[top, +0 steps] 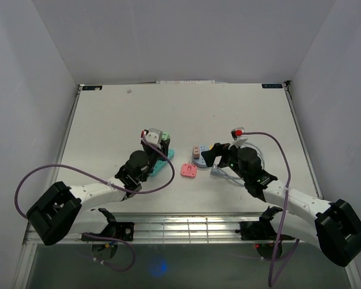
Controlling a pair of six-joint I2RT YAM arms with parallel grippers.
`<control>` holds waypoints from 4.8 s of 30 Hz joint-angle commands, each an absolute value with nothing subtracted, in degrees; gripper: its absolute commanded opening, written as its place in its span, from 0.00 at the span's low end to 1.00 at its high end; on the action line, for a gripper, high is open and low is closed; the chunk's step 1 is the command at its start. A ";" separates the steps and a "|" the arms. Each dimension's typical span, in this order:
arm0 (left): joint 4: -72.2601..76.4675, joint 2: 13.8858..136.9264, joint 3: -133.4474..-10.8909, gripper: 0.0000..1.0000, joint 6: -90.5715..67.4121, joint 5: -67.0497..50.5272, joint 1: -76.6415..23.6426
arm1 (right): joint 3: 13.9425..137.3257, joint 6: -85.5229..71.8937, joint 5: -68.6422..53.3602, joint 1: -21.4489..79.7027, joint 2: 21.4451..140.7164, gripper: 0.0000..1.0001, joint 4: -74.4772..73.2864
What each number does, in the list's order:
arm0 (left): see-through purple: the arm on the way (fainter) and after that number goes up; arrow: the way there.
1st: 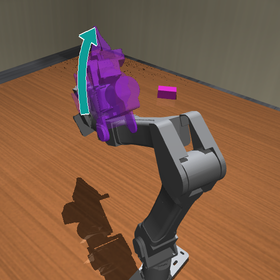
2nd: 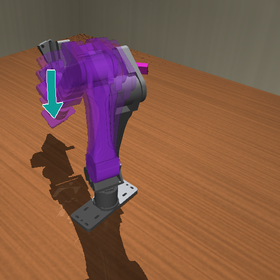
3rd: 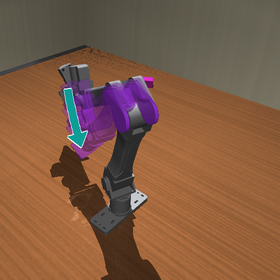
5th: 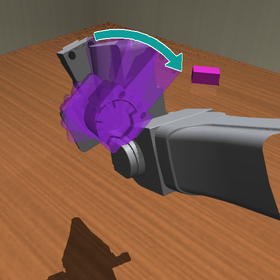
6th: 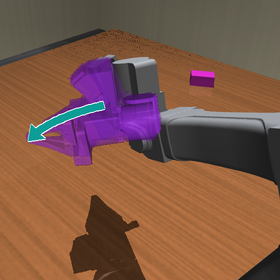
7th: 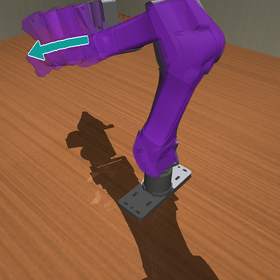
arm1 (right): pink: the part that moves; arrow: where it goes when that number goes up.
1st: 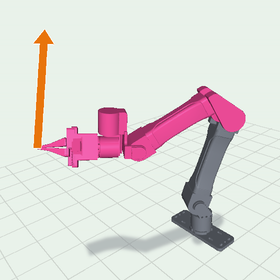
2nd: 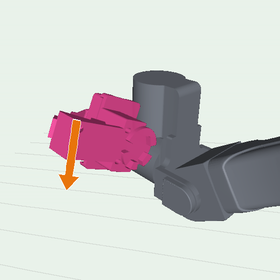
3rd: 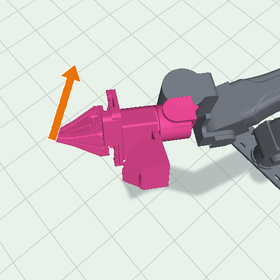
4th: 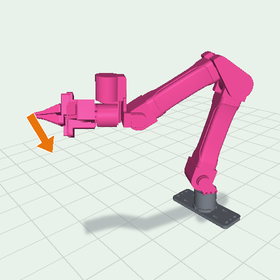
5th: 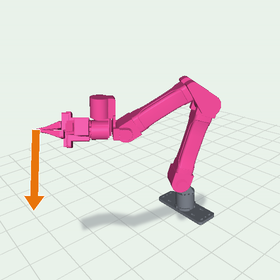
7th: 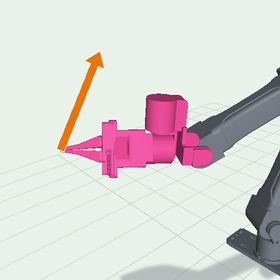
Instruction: Insert the plug
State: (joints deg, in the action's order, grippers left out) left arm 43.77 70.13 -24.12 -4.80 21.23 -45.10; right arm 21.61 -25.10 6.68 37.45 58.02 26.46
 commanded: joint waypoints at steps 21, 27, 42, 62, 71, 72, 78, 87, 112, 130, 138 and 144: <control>48.08 71.01 -17.49 0.00 8.79 3.71 -42.54 | 14.15 -21.88 2.37 37.09 68.91 1.00 47.90; 47.72 72.42 -18.02 0.00 8.18 -2.36 -39.20 | 13.18 -21.80 2.55 37.09 67.76 1.00 48.60; 48.77 79.10 -19.95 0.00 7.47 -5.36 -35.16 | 12.75 -21.88 1.85 37.09 66.89 1.00 49.22; 53.61 81.65 -20.30 0.00 7.12 -7.91 -32.78 | 12.39 -21.71 1.85 37.18 66.36 1.00 48.96; 53.35 84.28 -21.62 0.00 7.21 -8.79 -32.52 | 12.48 -21.80 1.67 37.09 66.45 1.00 48.96; 53.18 84.46 -21.80 0.00 7.12 -8.79 -32.43 | 12.48 -21.80 1.67 37.09 66.45 1.00 48.96; 53.09 84.55 -21.62 0.00 6.94 -8.35 -32.08 | 12.48 -21.80 1.50 37.09 66.36 1.00 48.95; 52.38 85.78 -21.97 0.00 6.85 -8.26 -31.47 | 12.48 -21.88 1.41 37.09 66.27 1.00 48.87; 51.15 86.04 -21.36 0.00 7.21 -8.35 -31.46 | 12.57 -21.97 1.14 37.00 66.27 1.00 48.78; 46.67 85.34 -20.74 0.00 4.22 -9.93 -31.38 | 12.74 -22.24 0.88 37.00 66.27 1.00 48.78; 45.18 85.87 -20.92 0.00 2.20 -12.22 -32.25 | 12.83 -22.24 0.88 37.00 66.27 1.00 48.87; 45.26 86.04 -21.00 0.00 2.64 -11.17 -36.55 | 12.83 -22.24 0.79 37.00 66.44 1.00 48.96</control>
State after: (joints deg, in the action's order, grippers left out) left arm 50.19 86.04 -20.75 3.55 -9.85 -33.63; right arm 12.47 -23.07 1.08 37.19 66.85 46.11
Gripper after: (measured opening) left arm 0.413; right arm 0.998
